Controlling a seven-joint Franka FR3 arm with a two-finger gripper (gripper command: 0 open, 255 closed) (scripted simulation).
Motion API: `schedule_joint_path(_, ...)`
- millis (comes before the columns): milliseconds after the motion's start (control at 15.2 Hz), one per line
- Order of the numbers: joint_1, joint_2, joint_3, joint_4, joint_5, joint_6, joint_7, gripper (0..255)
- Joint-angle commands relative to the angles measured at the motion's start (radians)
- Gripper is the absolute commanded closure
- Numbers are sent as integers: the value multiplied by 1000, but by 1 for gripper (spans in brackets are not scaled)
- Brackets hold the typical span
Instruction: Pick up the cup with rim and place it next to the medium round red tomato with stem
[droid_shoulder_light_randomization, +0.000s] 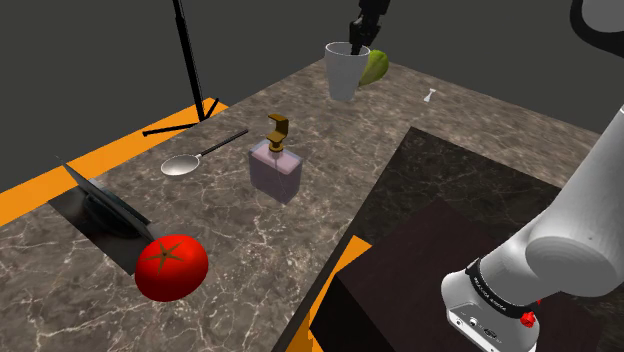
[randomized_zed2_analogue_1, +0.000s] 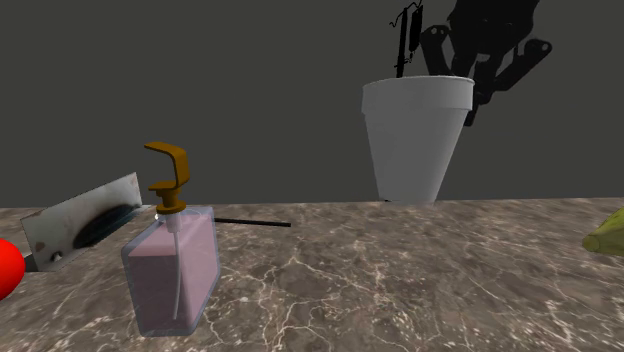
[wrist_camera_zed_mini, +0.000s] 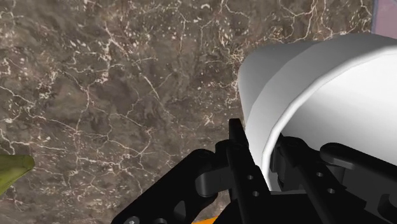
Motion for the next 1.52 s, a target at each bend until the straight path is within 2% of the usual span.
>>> schedule_joint_path(0,-1,4,0,31,0,-26,5,255)
schedule_joint_path(462,-6,19,-1,134,1,-114,16,255)
schedule_joint_path(924,92,-146,55,-91,-24,-29,154,255)
schedule_joint_path(1452,186,-267,141,-247,-33,35,327,255)
